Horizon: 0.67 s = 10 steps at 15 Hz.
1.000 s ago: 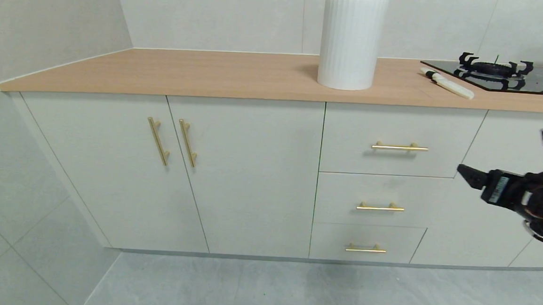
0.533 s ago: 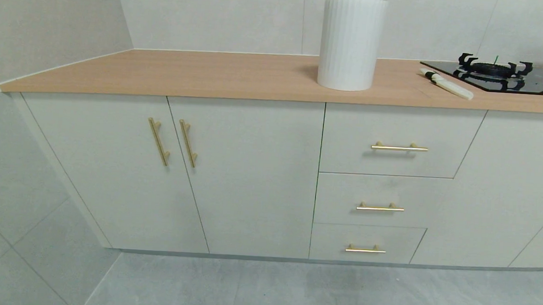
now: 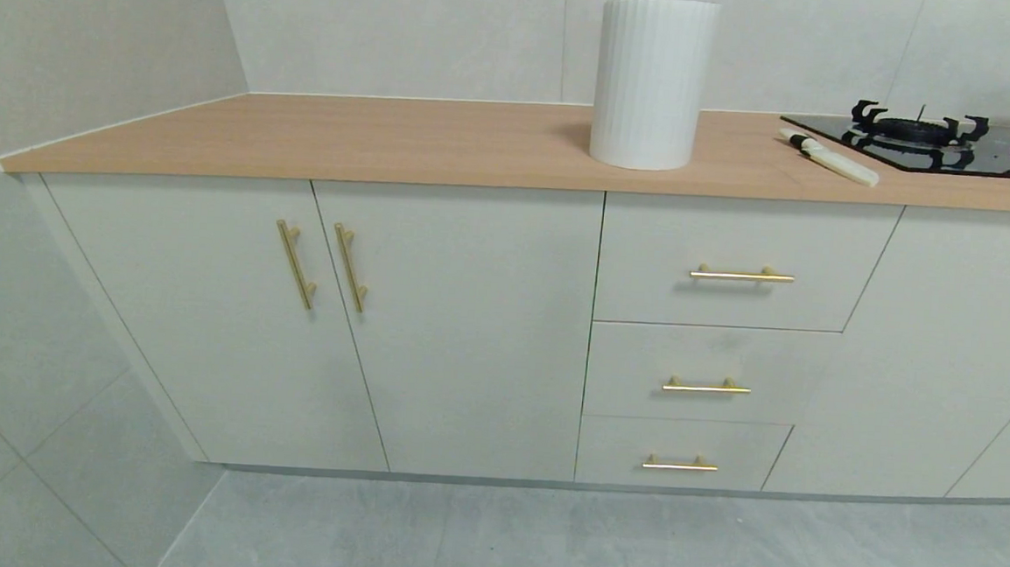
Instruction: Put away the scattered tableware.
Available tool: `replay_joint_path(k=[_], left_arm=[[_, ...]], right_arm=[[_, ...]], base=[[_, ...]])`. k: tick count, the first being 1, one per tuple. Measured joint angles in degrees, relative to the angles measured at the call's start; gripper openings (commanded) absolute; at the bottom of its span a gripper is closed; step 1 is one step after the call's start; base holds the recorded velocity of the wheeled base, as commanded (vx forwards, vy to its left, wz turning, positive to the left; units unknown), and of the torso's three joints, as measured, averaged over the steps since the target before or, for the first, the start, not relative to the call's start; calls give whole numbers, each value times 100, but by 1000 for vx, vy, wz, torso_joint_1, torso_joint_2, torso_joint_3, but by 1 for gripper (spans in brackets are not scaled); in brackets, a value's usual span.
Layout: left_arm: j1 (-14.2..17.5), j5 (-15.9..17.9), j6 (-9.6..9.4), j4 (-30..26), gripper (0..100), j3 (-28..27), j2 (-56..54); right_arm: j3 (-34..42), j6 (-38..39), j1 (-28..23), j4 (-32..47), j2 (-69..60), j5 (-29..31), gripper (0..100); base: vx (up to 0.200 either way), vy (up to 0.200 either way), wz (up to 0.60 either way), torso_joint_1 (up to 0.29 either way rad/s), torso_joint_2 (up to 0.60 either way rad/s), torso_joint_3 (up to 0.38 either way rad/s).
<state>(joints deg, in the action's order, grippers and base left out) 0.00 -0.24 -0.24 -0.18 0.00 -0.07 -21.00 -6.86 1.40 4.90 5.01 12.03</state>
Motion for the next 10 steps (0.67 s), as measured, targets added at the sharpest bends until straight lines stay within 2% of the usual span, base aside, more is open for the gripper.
replay_joint_path(k=[3, 6, 10], left_arm=[[0, 2, 0, 2, 100, 0, 0], [0, 0, -2, 0, 100, 0, 0], [0, 2, 0, 0, 100, 0, 0]], right_arm=[[601, 185, -94, -30, -380, -297, 100], [1287, 475, -105, -256, -485, -1009, 100], [1975, 596, -110, -772, -514, -1187, 100]], base=[[0, 0, 0, 0, 0, 0], [0, 0, 0, 0, 0, 0], [0, 0, 0, 0, 0, 0]])
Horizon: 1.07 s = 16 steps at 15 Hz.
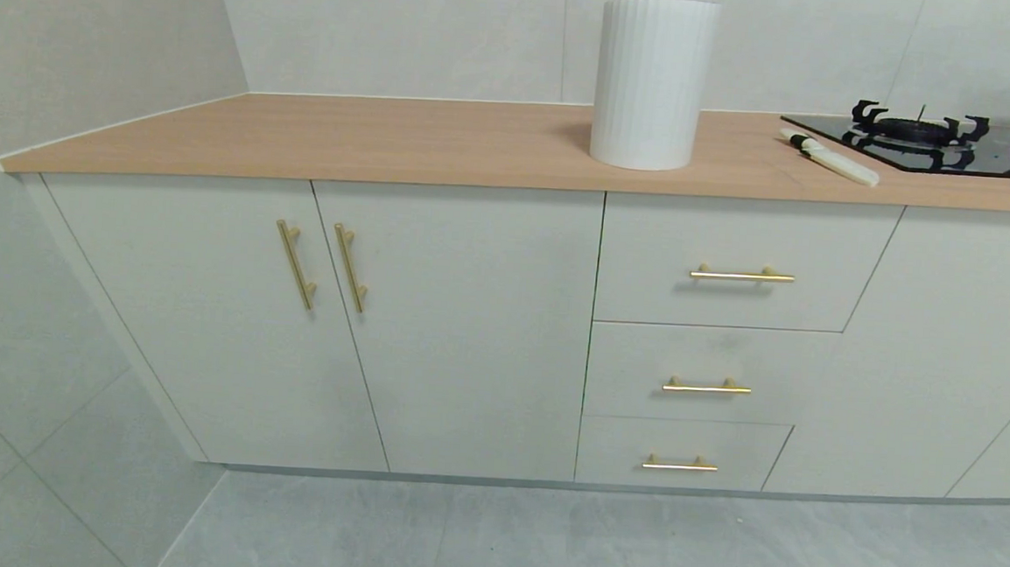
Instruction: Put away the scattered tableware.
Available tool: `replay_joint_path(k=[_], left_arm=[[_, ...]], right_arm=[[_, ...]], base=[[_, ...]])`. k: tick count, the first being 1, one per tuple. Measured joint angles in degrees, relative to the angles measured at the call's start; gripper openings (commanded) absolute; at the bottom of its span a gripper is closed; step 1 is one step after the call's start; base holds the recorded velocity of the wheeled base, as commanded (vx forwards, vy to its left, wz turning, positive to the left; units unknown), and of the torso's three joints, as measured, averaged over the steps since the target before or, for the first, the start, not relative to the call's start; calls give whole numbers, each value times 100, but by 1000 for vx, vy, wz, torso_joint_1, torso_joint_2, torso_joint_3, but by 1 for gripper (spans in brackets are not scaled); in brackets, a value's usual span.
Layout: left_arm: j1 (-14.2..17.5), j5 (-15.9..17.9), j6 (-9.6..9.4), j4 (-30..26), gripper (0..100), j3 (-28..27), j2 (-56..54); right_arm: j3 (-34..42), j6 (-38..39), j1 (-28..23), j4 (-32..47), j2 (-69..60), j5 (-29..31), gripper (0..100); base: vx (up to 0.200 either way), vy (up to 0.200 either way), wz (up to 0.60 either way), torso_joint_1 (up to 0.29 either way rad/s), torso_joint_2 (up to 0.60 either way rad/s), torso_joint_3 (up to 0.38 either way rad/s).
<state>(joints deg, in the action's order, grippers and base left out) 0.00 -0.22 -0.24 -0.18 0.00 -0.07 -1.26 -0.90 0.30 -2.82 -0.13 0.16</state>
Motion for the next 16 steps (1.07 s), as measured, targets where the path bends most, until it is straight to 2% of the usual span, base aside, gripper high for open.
replay_joint_path(k=[3, 12, 16], left_arm=[[0, 0, -2, 0, 100, 0, 0], [0, 4, -20, 0, 100, 0, 0], [0, 6, -20, 0, 100, 0, 0]], right_arm=[[88, 4, 2, 286, -5, -166, 100], [126, 90, 2, 255, -2, -199, 100], [126, 100, 2, 257, -2, -194, 100]], base=[[0, 0, 0, 0, 0, 0], [0, 0, 0, 0, 0, 0], [200, 0, 0, 0, -4, 2]])
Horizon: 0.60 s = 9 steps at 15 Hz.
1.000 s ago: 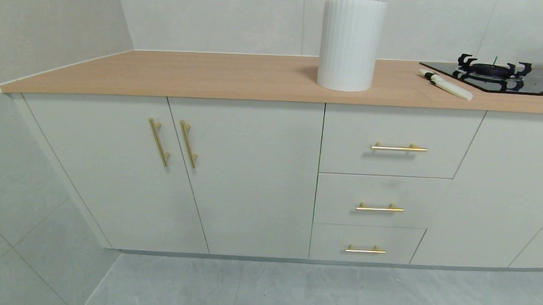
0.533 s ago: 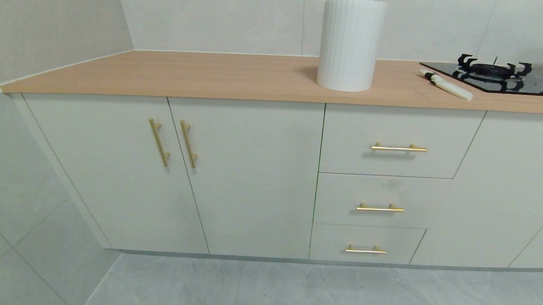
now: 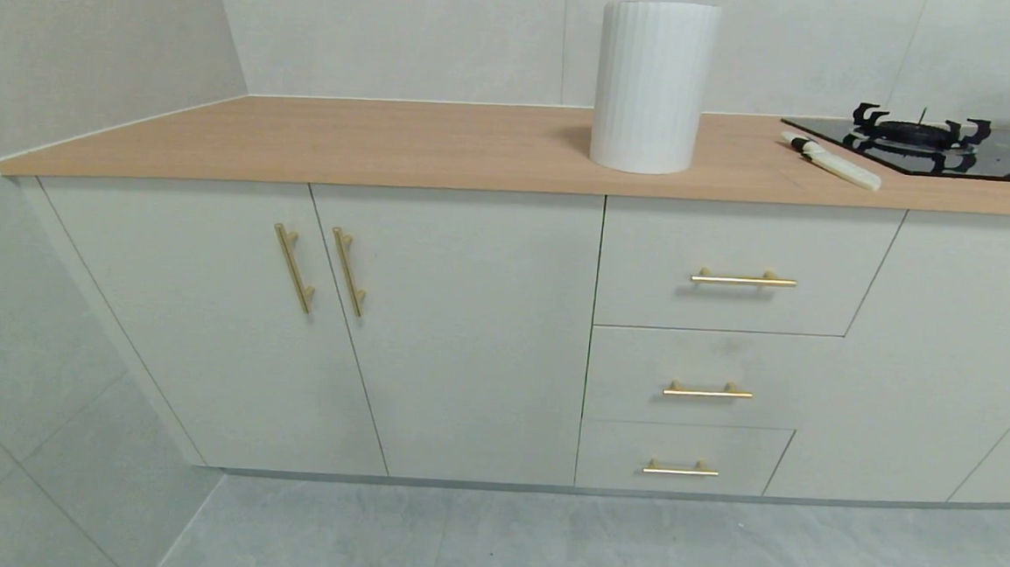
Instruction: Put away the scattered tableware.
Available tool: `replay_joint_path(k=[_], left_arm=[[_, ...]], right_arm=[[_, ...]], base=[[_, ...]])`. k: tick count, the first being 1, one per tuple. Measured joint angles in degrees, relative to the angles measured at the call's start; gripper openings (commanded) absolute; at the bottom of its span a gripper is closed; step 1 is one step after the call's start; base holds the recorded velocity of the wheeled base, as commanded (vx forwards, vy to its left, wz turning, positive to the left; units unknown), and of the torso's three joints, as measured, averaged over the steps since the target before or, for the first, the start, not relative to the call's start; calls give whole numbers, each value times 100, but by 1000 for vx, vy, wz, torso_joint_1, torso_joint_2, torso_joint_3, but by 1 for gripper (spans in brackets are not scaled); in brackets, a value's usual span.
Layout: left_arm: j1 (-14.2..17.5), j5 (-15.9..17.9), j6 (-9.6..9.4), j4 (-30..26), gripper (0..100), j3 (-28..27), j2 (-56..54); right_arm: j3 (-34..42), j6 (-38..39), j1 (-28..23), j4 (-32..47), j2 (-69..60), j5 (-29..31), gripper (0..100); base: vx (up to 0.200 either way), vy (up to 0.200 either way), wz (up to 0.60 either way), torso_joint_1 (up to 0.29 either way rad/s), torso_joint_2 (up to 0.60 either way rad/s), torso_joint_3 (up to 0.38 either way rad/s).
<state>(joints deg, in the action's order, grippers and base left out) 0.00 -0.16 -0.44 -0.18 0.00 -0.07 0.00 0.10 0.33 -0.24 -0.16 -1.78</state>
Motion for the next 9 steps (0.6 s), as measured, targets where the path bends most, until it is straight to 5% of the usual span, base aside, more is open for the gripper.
replay_joint_path(k=[9], left_arm=[[0, 0, 9, 0, 100, 0, 0]], right_arm=[[0, 0, 0, 0, 0, -2, 100]], base=[[200, 0, 0, 3, 1, 3]])
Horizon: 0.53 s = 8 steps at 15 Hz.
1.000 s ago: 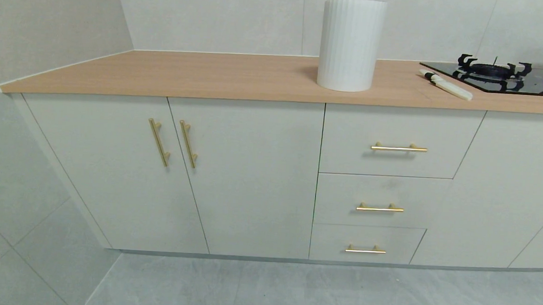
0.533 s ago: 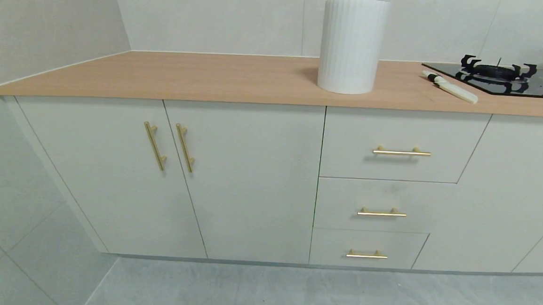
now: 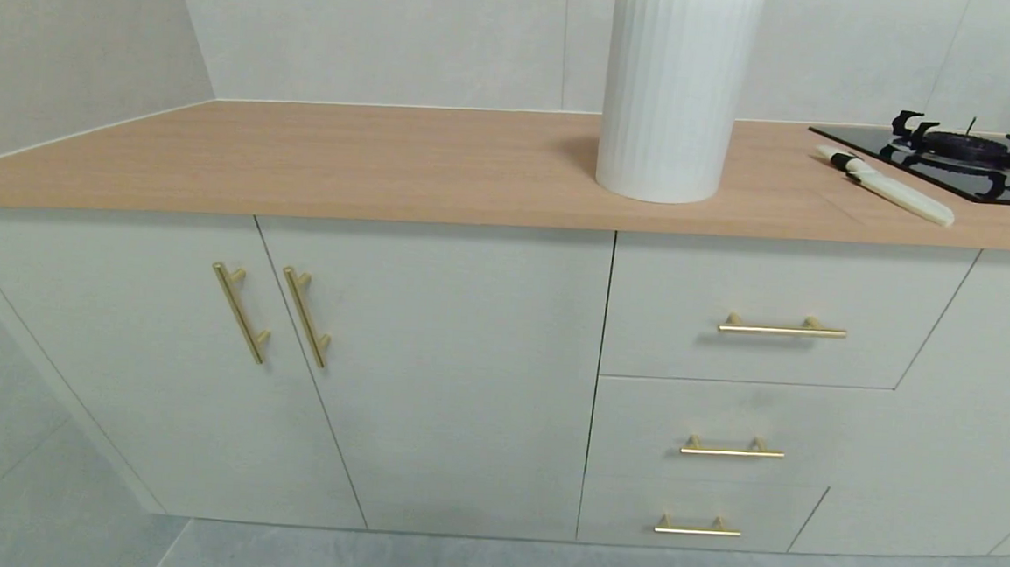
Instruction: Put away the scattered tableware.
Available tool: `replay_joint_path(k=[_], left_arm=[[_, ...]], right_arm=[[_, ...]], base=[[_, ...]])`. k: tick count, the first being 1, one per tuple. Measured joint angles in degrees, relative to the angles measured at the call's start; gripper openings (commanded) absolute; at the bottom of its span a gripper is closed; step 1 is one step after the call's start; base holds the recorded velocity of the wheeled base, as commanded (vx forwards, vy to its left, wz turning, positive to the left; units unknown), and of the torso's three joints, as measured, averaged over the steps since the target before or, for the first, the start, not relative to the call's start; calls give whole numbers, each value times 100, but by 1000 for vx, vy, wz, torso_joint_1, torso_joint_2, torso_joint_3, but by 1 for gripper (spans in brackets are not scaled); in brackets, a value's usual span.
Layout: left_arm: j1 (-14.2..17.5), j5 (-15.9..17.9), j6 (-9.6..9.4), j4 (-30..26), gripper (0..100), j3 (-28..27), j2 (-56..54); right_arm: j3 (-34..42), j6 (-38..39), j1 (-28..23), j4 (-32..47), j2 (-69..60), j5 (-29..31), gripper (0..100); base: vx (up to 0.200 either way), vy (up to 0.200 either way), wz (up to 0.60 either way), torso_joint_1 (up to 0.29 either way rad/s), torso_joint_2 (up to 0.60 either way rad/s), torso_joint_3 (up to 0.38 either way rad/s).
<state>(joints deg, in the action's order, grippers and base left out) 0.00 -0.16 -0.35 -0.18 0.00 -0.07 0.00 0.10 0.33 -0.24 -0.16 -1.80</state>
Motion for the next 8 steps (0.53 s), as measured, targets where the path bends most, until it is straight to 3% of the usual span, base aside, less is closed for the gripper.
replay_joint_path(k=[2, 8], left_arm=[[0, 0, 2, 0, 100, 0, 0], [0, -5, 2, 2, 100, 0, 0]], right_arm=[[0, 0, 0, 2, 2, 0, 100], [0, 0, 0, 2, 5, -2, 100]], base=[[200, 0, 0, 5, -5, -2], [0, 0, 0, 0, 0, 0]])
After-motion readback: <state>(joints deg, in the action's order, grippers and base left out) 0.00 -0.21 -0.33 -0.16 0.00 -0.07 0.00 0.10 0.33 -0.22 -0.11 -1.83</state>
